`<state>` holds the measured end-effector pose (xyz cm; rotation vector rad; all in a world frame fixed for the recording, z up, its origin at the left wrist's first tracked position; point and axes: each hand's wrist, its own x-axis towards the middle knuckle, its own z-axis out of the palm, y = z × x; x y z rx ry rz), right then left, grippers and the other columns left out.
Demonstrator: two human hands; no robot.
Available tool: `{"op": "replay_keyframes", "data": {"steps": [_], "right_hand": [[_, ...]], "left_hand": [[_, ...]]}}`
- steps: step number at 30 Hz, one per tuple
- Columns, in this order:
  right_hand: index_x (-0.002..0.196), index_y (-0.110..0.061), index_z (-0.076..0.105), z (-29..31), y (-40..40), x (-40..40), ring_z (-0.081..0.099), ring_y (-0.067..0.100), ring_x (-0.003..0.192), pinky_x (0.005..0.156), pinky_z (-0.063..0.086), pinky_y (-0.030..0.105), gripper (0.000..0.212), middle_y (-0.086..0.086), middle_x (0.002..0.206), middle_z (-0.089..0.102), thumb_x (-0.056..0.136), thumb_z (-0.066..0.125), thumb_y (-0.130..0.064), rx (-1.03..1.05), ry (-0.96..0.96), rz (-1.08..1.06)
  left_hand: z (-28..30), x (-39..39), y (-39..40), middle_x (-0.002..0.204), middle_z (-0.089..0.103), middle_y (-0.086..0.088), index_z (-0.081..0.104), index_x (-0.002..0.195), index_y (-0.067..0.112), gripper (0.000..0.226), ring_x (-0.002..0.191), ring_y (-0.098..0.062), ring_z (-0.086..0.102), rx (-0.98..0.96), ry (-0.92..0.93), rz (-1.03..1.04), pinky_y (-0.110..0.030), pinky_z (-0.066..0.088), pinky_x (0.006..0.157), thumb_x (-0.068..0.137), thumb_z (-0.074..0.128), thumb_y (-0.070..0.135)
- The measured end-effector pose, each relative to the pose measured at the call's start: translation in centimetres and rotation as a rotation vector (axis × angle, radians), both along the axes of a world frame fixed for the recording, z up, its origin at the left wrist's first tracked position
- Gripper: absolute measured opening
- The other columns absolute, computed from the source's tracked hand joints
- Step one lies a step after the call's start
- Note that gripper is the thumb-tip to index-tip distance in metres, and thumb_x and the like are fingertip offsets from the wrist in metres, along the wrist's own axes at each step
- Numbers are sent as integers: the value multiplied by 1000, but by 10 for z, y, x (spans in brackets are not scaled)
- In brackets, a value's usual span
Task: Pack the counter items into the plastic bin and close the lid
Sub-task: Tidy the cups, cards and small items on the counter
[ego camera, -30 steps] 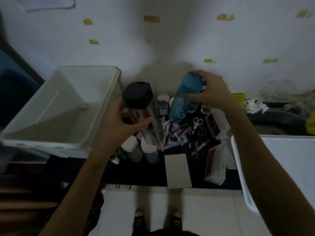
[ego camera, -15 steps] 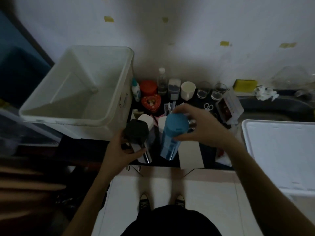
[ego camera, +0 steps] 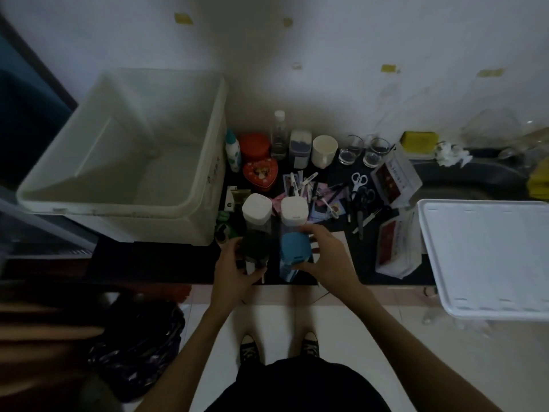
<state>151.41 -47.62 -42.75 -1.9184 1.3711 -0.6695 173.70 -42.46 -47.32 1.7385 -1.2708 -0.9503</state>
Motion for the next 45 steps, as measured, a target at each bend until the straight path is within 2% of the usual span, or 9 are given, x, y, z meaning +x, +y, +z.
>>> {"op": "replay_keyframes", "data": {"steps": [4,7,16,23,26,31,36,41,45], "right_hand": [[122,-21,50,-5,2,7,58,7,109,86,56,24,67,-7,122,57,67,88,-23,29,-60,-60],[121,-21,49,-5,3,12,58,2,111,87,54,16,63,-10,122,58,69,86,-20,49,-109,-86],[122,-16,50,-4,0,11,56,3,111,87,48,8,64,-5,125,56,69,86,-14,25,-134,-118],[126,-18,47,-8,3,11,56,3,115,93,52,20,66,-5,128,54,72,84,-26,21,-107,-91],[129,-19,46,-7,4,11,54,4,115,95,53,25,69,-6,129,52,72,84,-29,24,-71,-80],[132,-26,44,5,4,1,51,-1,112,90,46,13,76,-10,129,51,69,86,-36,61,-60,-81],[121,-20,55,34,-4,-6,61,0,101,84,50,15,47,-10,115,61,83,75,-36,-52,-113,-209],[109,-15,62,54,-25,-4,66,2,92,80,52,13,21,-7,103,68,91,68,-22,-104,-154,-255],[107,-17,65,55,-51,-13,64,-3,91,79,48,6,14,-11,99,68,93,65,-19,-84,-102,-293]], "left_hand": [[-6,-3,-4,123,59,-2,50,127,14,70,112,-15,60,-7,-1,18,-33,57,89,68,88,16],[-7,-5,-6,122,58,0,49,124,17,68,112,-12,59,-13,15,44,-31,58,87,68,88,16],[-8,-9,-12,118,53,15,47,130,16,74,110,-5,58,-38,41,65,-41,58,88,68,87,18],[-3,7,-14,130,52,-4,42,135,15,82,114,-18,59,45,36,-54,-42,56,92,67,88,14],[10,16,-11,130,47,-7,39,135,14,81,110,-20,57,124,-1,-135,-35,53,93,69,86,9],[48,32,-11,122,50,-6,45,126,15,58,99,-11,55,111,-150,-227,-10,46,78,78,77,5],[98,40,-24,99,57,2,51,112,22,34,90,-10,59,-23,-153,-213,-29,55,80,86,70,11],[131,34,-55,93,59,8,56,104,23,21,84,0,58,-141,-170,-237,-15,52,69,88,69,18],[143,17,-98,88,64,4,60,99,18,15,79,-4,60,-174,-155,-289,-14,50,66,88,69,18]]}}
